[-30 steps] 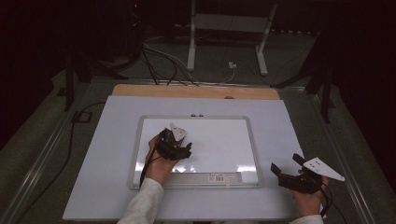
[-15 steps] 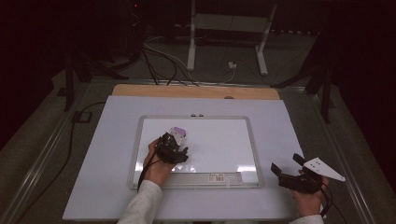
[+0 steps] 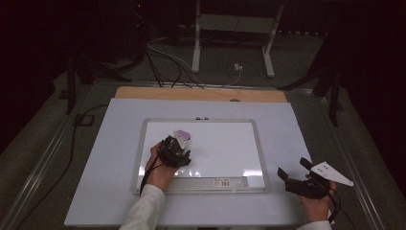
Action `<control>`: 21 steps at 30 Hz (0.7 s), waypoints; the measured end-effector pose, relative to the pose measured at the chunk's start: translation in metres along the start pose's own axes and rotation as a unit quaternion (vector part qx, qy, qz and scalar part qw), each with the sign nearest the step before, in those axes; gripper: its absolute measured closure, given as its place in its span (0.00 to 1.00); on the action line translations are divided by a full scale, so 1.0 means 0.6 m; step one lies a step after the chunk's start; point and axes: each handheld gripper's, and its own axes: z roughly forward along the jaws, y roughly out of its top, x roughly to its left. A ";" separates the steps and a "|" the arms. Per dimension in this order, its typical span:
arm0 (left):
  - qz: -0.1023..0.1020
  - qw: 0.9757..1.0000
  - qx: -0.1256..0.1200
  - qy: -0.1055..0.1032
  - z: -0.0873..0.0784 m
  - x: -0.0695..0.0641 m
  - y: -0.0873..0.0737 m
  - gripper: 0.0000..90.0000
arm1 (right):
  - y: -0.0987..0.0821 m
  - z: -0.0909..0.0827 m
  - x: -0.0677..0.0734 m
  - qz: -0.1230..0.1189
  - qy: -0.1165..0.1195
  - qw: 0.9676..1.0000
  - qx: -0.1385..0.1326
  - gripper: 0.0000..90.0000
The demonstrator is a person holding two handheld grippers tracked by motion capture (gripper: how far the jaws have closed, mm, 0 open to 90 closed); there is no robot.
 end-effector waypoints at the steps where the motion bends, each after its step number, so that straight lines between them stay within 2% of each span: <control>1: 0.001 1.000 0.001 -0.001 0.000 0.001 0.000 0.40 | 0.000 0.000 0.000 0.000 0.000 1.000 0.000 0.00; 13: -0.023 1.000 -0.004 -0.013 0.003 0.019 -0.001 0.39 | 0.000 -0.002 -0.001 0.001 -0.001 1.000 -0.002 0.00; 17: -0.026 1.000 -0.004 -0.009 0.003 0.024 -0.001 0.39 | 0.000 -0.003 -0.001 0.002 -0.001 1.000 -0.002 0.00; 21: -0.023 1.000 0.001 0.008 0.006 0.030 0.000 0.37 | 0.000 -0.003 -0.002 0.002 -0.001 1.000 -0.001 0.00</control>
